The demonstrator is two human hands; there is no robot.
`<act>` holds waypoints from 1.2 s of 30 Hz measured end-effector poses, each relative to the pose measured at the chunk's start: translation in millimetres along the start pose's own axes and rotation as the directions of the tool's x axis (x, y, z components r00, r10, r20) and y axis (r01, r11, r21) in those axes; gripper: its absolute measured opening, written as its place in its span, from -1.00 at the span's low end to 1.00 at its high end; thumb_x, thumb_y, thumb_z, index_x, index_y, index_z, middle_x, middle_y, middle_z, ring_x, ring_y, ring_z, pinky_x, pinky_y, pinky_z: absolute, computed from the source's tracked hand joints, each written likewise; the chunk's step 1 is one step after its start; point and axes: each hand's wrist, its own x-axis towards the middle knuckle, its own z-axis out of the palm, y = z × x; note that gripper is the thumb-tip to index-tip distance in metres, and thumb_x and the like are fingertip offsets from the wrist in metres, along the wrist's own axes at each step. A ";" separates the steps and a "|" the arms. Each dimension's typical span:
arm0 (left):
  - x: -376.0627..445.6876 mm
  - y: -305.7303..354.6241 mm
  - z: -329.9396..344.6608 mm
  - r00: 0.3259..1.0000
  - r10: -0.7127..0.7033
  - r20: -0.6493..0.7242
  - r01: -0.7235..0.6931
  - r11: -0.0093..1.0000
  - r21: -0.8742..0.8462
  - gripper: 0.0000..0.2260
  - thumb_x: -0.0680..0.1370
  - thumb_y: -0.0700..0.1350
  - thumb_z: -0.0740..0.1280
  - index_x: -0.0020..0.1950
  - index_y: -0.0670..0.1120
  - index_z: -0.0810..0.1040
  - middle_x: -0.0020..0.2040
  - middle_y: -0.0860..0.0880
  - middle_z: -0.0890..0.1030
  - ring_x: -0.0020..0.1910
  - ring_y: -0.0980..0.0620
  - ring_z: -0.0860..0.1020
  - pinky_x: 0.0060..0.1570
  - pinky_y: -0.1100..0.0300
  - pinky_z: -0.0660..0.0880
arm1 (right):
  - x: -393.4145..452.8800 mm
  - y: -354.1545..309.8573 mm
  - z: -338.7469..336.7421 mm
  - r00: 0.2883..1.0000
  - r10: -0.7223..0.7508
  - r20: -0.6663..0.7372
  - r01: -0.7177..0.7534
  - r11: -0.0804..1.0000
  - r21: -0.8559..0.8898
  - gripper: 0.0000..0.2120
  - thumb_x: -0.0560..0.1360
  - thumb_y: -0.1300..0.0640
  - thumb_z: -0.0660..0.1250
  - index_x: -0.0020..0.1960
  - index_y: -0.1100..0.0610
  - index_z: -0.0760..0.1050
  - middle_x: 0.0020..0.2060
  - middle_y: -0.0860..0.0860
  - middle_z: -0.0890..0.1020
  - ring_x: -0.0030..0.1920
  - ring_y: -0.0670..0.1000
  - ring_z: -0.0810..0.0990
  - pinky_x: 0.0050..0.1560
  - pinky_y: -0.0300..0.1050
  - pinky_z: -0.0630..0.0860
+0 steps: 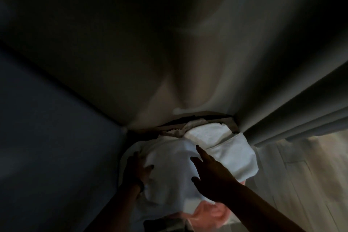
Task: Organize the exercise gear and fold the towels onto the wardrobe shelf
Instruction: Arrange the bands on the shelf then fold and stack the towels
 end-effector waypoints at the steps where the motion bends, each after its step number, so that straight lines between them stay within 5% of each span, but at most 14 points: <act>1: -2.9 2.3 -7.8 1.000 0.002 -0.026 -0.003 0.999 -0.038 -0.26 0.51 0.07 0.40 0.55 -0.18 0.14 0.51 -0.18 0.26 0.48 -0.13 0.22 0.37 0.14 0.19 | 0.0 -1.3 -3.9 1.000 -0.009 0.007 0.009 1.000 -0.012 -0.38 0.60 -0.07 0.18 0.57 0.04 0.03 0.56 0.11 -0.18 0.52 0.10 0.13 0.43 -0.06 0.24; 6: -26.2 26.9 -38.1 0.993 0.089 -0.073 -0.103 0.970 -0.219 -0.66 0.50 0.07 0.41 0.13 -0.14 0.55 0.04 -0.12 0.59 0.15 -0.13 0.53 -0.04 0.20 0.32 | 9.7 -9.6 -20.3 0.999 -0.052 0.009 0.052 0.997 -0.056 -0.35 0.60 -0.06 0.18 0.57 0.05 -0.04 0.56 0.11 -0.20 0.51 0.13 0.14 0.43 -0.04 0.26; 9: -56.4 43.7 -43.8 0.977 0.155 -0.145 -0.199 0.902 -0.382 -0.70 0.31 0.21 0.39 -0.23 0.01 0.50 -0.28 0.05 0.53 -0.15 -0.05 0.55 -0.24 0.22 0.33 | 8.5 -13.7 -21.2 0.995 -0.100 -0.004 0.099 0.993 -0.059 -0.27 0.59 -0.06 0.20 0.58 0.07 -0.15 0.56 0.10 -0.20 0.51 0.14 0.14 0.42 -0.03 0.26; 13: -105.5 62.5 -45.8 0.951 0.220 -0.215 -0.297 0.841 -0.452 -0.77 0.49 -0.05 0.45 -0.28 0.02 0.44 -0.32 0.08 0.48 -0.31 0.16 0.45 -0.35 0.43 0.33 | -8.5 -14.3 -17.4 0.986 -0.166 -0.026 0.164 0.985 -0.058 -0.17 0.57 -0.09 0.22 0.56 0.07 -0.29 0.56 0.11 -0.18 0.50 0.15 0.17 0.40 0.00 0.28; 19: -185.5 76.7 -51.7 0.902 0.187 -0.390 -0.395 0.722 -0.569 -0.78 0.53 -0.18 0.39 -0.30 -0.06 0.47 -0.36 0.06 0.48 -0.37 0.29 0.47 -0.28 0.49 0.36 | -51.3 -1.7 -8.5 0.962 -0.241 -0.126 0.258 0.957 0.136 0.05 0.44 -0.19 0.39 0.54 0.05 -0.32 0.55 0.03 -0.06 0.53 0.07 0.08 0.47 -0.01 0.19; 28: -316.2 93.6 -93.2 0.780 0.118 -0.614 -0.607 0.379 -0.699 -0.77 0.52 -0.11 0.41 -0.34 0.00 0.56 -0.34 0.07 0.57 -0.29 0.11 0.51 -0.25 0.24 0.44 | -116.6 -35.7 -28.9 0.881 -0.344 -0.325 0.420 0.884 0.203 0.24 0.18 -0.44 0.44 0.56 0.01 -0.19 0.53 -0.04 0.04 0.48 -0.01 0.17 0.43 0.02 0.29; 30: -342.4 98.0 -109.2 0.775 0.119 -0.621 -0.628 0.247 -0.738 -0.87 0.51 -0.09 0.42 -0.24 -0.04 0.62 -0.23 -0.06 0.62 -0.21 -0.01 0.56 -0.20 0.13 0.48 | -119.9 -49.5 -35.6 0.835 -0.379 -0.398 0.503 0.819 0.275 0.11 0.15 -0.53 0.36 0.51 0.00 0.10 0.44 -0.04 0.29 0.39 -0.06 0.34 0.34 0.01 0.41; 34: -382.7 101.6 -136.3 0.680 0.197 -0.706 -0.729 0.080 -0.679 -0.82 0.40 -0.06 0.50 -0.15 -0.15 0.61 -0.18 -0.20 0.60 -0.20 -0.10 0.58 -0.22 0.11 0.51 | -144.2 -78.8 -74.8 0.700 -0.417 -0.580 0.659 0.689 0.300 -0.39 0.32 0.01 0.56 0.28 -0.17 0.36 0.19 -0.21 0.53 0.17 -0.16 0.54 0.15 -0.19 0.50; 36: -396.1 96.7 -147.4 0.634 0.234 -0.737 -0.764 0.041 -0.644 -0.74 0.33 0.03 0.48 -0.13 -0.13 0.63 -0.17 -0.20 0.62 -0.19 -0.11 0.58 -0.22 0.08 0.53 | -147.7 -90.0 -90.4 0.656 -0.395 -0.643 0.676 0.686 0.268 -0.64 0.40 0.04 0.51 0.14 -0.08 0.50 0.08 -0.13 0.60 0.12 -0.07 0.59 0.12 -0.11 0.53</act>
